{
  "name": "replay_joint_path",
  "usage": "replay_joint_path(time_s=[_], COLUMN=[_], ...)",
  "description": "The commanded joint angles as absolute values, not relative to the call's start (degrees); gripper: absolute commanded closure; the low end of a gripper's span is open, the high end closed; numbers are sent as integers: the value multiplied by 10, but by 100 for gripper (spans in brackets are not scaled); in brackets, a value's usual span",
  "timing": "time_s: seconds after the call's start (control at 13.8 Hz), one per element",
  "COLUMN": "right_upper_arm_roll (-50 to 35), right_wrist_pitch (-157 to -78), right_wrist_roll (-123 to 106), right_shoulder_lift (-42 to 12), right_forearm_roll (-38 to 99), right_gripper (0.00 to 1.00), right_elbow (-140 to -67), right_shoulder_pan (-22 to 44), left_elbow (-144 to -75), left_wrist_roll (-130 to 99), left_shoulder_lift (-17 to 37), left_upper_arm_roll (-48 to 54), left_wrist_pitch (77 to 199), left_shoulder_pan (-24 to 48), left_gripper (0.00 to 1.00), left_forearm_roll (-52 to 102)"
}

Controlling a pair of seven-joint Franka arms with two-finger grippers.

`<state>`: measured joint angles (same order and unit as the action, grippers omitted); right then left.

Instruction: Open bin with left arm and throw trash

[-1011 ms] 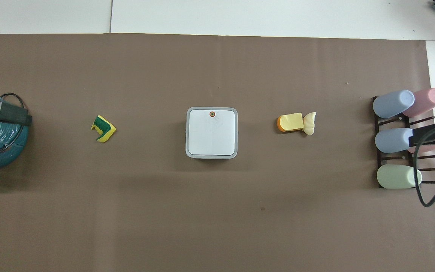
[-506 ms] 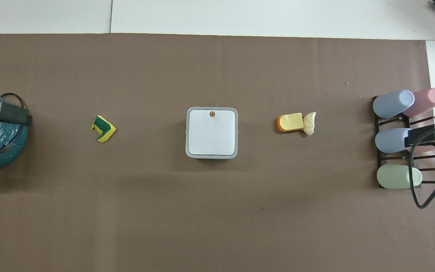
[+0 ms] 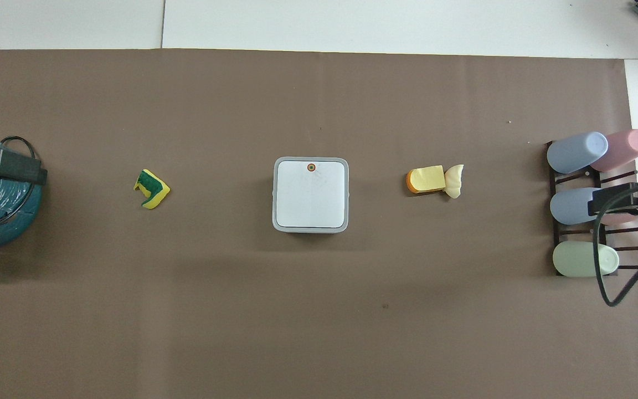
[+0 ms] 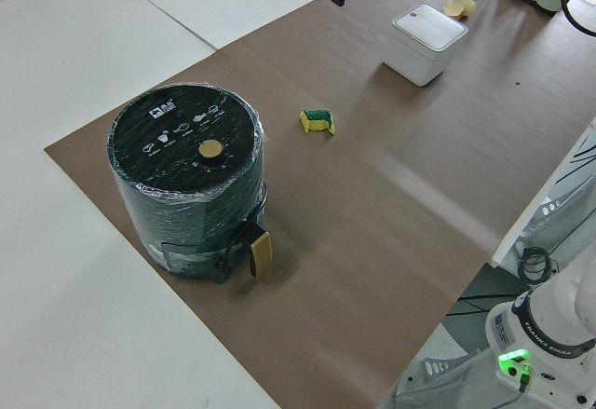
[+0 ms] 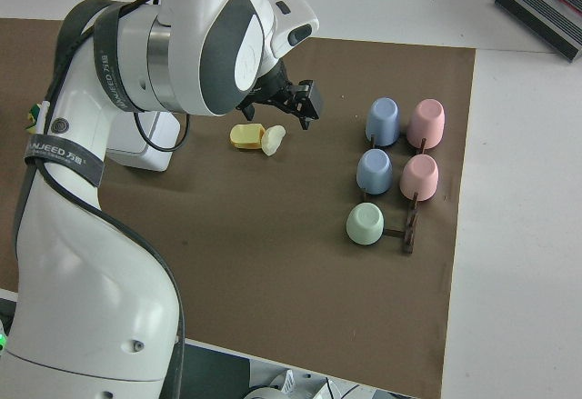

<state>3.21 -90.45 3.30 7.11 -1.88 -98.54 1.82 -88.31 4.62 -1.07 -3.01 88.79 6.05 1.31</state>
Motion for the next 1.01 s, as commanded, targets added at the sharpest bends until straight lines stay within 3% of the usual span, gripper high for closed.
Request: replay_joint_path(time_s=[0.0, 0.36, 0.72, 0.94], right_upper_arm_roll=[31, 31, 30, 30], right_wrist_pitch=[-920, -929, -1109, -1157], right_wrist_roll=[43, 43, 43, 59], right_shoulder_lift=[87, 87, 88, 41], right_forearm_roll=[-9, -8, -8, -8], right_gripper=[0, 0, 0, 0], right_elbow=[-1007, -1022, -1137, -1146], right_shoulder_pan=[17, 16, 31, 48], left_elbow=[-899, -899, -899, -899], left_wrist_roll=[48, 48, 48, 48], left_shoulder_lift=[-27, -27, -27, -27], left_upper_arm_roll=[-35, -35, -35, -35], left_wrist_pitch=[884, 884, 884, 884], left_shoulder_pan=[67, 67, 67, 67], left_gripper=[0, 0, 0, 0], left_forearm_roll=[5, 5, 5, 5])
